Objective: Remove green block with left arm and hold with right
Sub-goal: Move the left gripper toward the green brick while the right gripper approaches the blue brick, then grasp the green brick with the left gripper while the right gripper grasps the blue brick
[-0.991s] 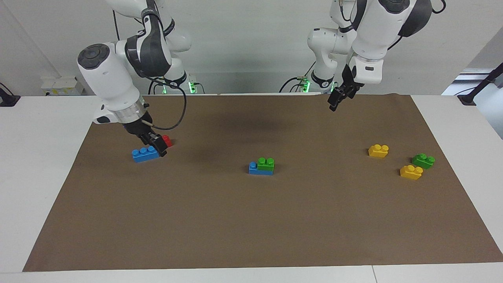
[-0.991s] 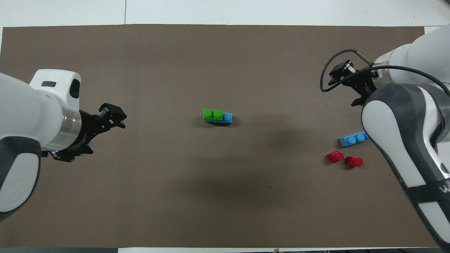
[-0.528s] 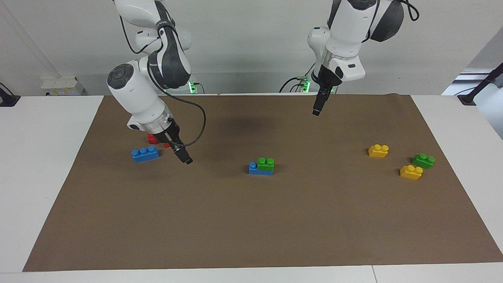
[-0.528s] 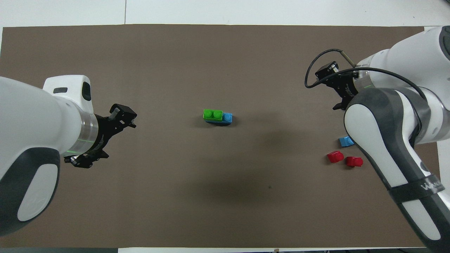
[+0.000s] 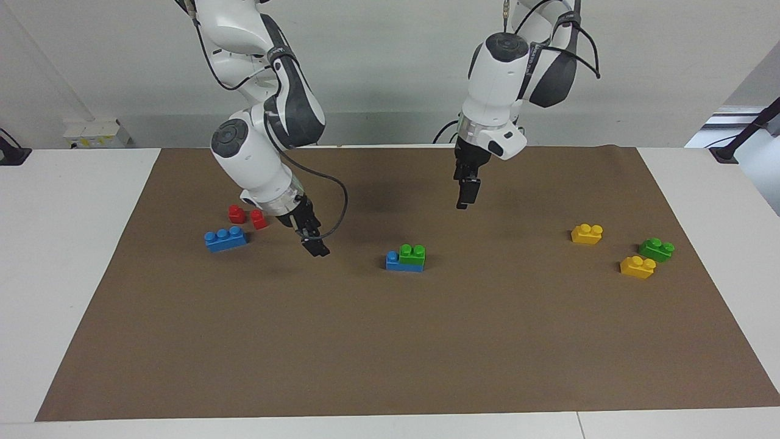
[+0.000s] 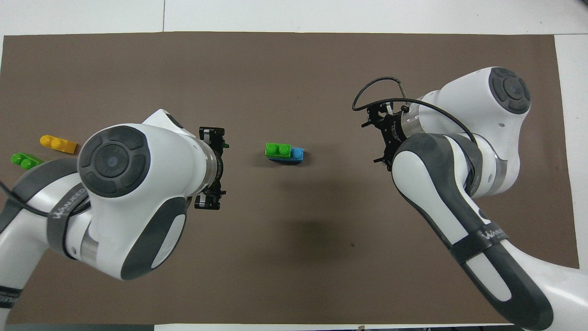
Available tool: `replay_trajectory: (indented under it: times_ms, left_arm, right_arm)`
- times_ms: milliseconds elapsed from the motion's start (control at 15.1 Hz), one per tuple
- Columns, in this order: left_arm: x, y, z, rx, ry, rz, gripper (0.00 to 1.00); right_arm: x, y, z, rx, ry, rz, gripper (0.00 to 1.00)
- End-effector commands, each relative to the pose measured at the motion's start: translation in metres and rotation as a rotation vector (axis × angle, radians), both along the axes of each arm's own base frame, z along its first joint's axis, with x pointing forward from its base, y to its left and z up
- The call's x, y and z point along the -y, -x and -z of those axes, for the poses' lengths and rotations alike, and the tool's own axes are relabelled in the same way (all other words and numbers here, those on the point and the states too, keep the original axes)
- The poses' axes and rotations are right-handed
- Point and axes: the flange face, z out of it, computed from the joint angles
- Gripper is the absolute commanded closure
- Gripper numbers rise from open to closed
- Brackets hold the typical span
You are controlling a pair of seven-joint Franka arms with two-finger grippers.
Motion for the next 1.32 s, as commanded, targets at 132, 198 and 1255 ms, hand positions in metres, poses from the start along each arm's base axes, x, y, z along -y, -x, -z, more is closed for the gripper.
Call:
replay_trajectory:
  times_ms: [132,198,1255]
  left_arm:
    - [0.025,-0.027,0.021,-0.01,0.014,-0.04,0.0]
    - [0.029,-0.032,0.028,-0.009,0.015,-0.049,0.0]
    - [0.085,-0.057,0.106,-0.053,-0.021,-0.114,0.0]
  right_arm:
    - [-0.024,-0.004,0.031,-0.001,-0.067,0.092,0.05]
    - [-0.027,-0.005,0.035,-0.001,-0.07,0.096,0.05]
    - [-0.098,0.004,0.089,-0.079,-0.179,0.303,0.05]
